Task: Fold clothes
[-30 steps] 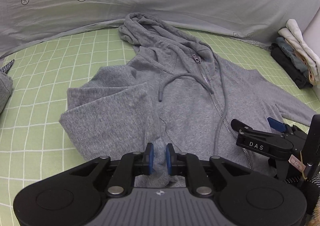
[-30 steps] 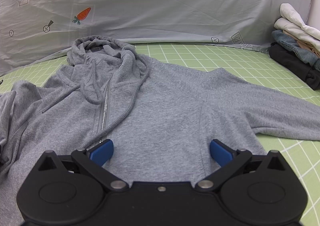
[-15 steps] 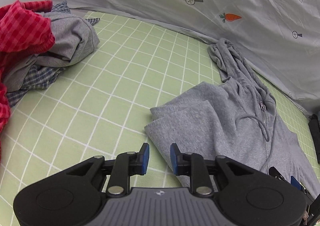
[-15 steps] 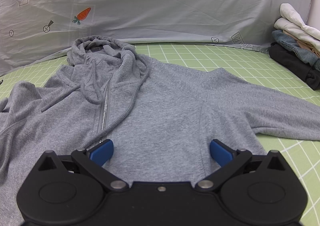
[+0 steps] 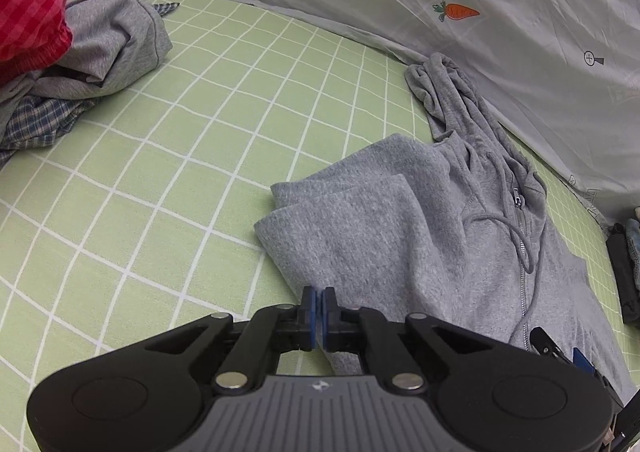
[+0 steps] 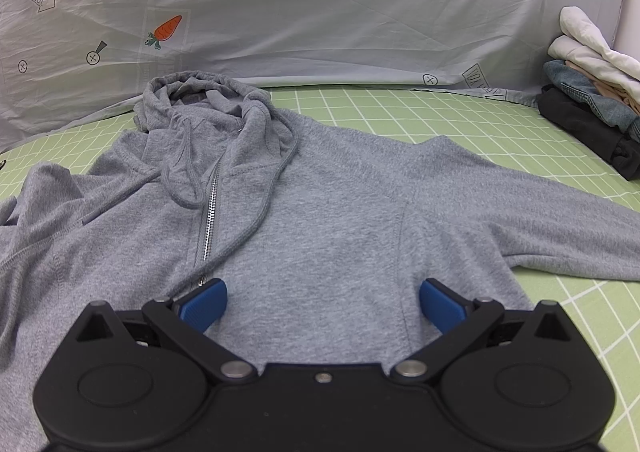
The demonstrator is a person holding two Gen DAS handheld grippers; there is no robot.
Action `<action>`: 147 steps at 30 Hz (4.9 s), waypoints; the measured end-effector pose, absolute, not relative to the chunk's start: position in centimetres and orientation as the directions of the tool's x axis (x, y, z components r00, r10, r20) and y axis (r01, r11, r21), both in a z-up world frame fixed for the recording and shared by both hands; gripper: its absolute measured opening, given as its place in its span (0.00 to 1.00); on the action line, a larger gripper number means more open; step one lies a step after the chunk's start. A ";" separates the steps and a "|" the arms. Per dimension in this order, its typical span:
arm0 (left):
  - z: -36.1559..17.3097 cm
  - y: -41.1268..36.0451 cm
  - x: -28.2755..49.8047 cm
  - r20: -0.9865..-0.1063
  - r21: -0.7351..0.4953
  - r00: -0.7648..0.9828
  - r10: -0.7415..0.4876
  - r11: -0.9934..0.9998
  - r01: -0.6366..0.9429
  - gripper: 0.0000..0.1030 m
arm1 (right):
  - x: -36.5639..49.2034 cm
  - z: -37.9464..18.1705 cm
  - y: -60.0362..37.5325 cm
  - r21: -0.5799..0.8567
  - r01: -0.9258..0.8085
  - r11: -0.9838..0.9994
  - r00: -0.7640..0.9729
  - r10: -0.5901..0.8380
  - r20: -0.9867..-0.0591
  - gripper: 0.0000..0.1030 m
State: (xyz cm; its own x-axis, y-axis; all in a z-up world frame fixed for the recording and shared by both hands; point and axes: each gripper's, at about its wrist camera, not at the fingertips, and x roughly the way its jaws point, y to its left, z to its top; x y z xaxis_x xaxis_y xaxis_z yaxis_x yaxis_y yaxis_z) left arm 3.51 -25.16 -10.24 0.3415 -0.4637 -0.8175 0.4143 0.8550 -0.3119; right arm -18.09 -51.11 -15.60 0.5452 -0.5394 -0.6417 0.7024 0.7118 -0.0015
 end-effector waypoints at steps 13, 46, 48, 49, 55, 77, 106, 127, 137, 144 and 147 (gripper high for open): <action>-5.5 -17.4 5.2 -0.783 -0.079 0.595 -0.184 0.977 0.199 0.02 | -18.0 -15.6 -51.1 -0.002 0.703 0.711 0.545 -0.540 -0.642 1.00; -9.2 -19.9 5.3 -0.842 -0.005 0.521 -0.141 0.967 0.253 0.45 | -18.1 -15.7 -51.1 -0.002 0.701 0.713 0.546 -0.539 -0.641 1.00; -9.8 -19.1 6.2 -0.860 0.000 0.498 -0.115 0.974 0.226 0.45 | -18.1 -15.7 -51.1 -0.002 0.701 0.713 0.547 -0.539 -0.641 1.00; -9.9 -18.9 6.3 -0.858 -0.007 0.499 -0.123 0.974 0.227 0.45 | -18.1 -15.7 -51.1 -0.002 0.701 0.713 0.547 -0.539 -0.641 1.00; -10.9 -18.9 6.8 -0.857 -0.038 0.489 -0.160 0.968 0.250 0.54 | -18.1 -15.7 -51.1 -0.002 0.701 0.713 0.547 -0.539 -0.641 1.00; -11.9 -17.7 5.2 -0.837 0.107 0.544 -0.063 0.955 0.276 0.02 | -18.0 -15.7 -51.1 -0.006 0.704 0.710 0.542 -0.543 -0.641 1.00; -11.5 -15.2 4.7 -0.828 -0.002 0.547 -0.121 0.977 0.214 0.74 | -18.1 -15.7 -51.0 -0.007 0.704 0.710 0.543 -0.544 -0.640 1.00; -12.1 -14.3 3.7 -0.829 -0.047 0.535 -0.162 0.974 0.221 0.14 | -18.0 -15.7 -51.0 -0.010 0.709 0.706 0.538 -0.549 -0.640 1.00; -12.0 -13.0 0.0 -0.845 -0.007 0.526 -0.096 0.986 0.168 0.11 | -18.0 -15.7 -51.0 -0.009 0.710 0.704 0.537 -0.550 -0.640 1.00; -11.8 -11.4 -2.3 -0.857 0.028 0.513 -0.053 0.988 0.150 0.11 | -18.0 -15.7 -51.0 -0.009 0.710 0.705 0.537 -0.550 -0.640 1.00; -11.8 -10.6 -3.5 -0.860 0.057 0.509 -0.025 0.988 0.145 0.11 | -18.0 -15.7 -51.0 -0.009 0.709 0.705 0.538 -0.549 -0.640 1.00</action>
